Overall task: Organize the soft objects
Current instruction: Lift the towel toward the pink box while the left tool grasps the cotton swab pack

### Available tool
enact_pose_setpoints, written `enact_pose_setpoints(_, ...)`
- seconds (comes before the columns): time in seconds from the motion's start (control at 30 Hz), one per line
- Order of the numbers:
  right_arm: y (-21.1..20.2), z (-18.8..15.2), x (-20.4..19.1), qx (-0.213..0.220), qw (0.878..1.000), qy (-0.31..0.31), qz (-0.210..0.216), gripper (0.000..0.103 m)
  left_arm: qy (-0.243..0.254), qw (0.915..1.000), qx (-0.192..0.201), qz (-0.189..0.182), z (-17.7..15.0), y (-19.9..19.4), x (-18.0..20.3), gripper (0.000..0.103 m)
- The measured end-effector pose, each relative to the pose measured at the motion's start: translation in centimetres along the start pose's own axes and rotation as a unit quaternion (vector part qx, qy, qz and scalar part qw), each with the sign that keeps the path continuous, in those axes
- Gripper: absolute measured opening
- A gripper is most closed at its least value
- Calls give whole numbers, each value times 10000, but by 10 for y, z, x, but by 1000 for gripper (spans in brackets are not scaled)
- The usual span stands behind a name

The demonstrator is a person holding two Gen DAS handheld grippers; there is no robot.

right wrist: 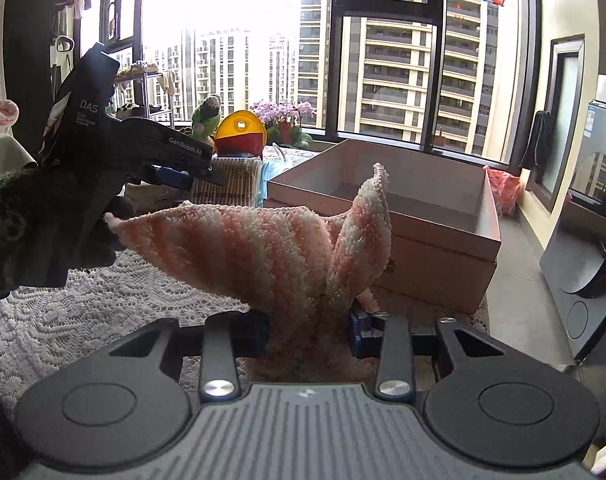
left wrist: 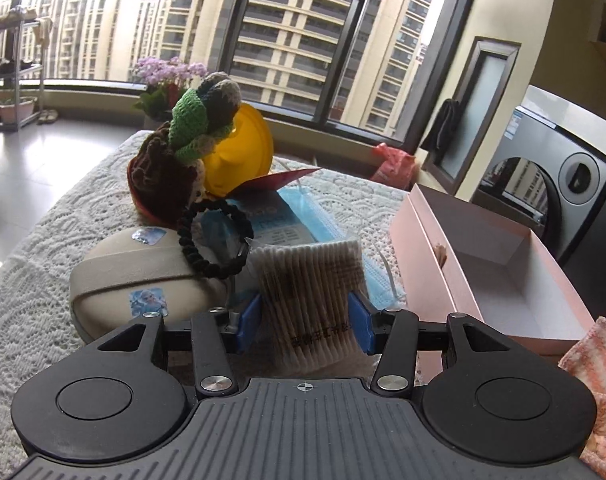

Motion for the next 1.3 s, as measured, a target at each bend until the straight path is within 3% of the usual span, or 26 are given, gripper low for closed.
enact_pose_setpoints(0.2,-2,-10,5,108,9999,108,37,44,-158,9996,203,75,6,23,0,52)
enact_pose_setpoints(0.27,-4,-9,6,108,9998,137,68,47,-23,9998,161,-73,6,29,3,50)
enact_pose_setpoints(0.33,-7,-9,7,110,9998,168,76,50,206,9995,75,-229,4,28,9,37)
enact_pose_setpoints(0.57,-4,-7,2,83,9999,132,41,55,829,9924,505,-755,-1,-2,30,31)
enact_pose_setpoints(0.67,-5,-6,1,80,9999,107,12,56,676,9925,443,-916,4,8,29,32)
enact_pose_setpoints(0.83,-1,-6,-2,62,9999,102,-30,59,208,9948,-179,-981,9,47,20,39)
enact_pose_setpoints(0.93,-1,-6,-2,56,9999,122,-32,60,-135,9940,-326,-1040,10,60,15,41)
enact_pose_setpoints(1.07,0,-6,-2,58,9999,129,-31,60,-337,9925,-391,-1105,10,65,13,39)
enact_pose_setpoints(1.2,0,-6,-2,60,9999,131,-30,60,-250,9919,-324,-1203,10,50,15,27)
enact_pose_setpoints(1.3,0,-6,-2,57,9999,128,-30,60,-110,9850,61,-1719,10,22,24,26)
Point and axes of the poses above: each gripper's, at about its wrist camera, not at the fingertips, and y roughly the way its jaws point, x to its right, z to its top, the point moved 5 cm from there along y, roughly the way its jaws point, and after that the axes turned 7 degrees about y, right-handed, at the moved point
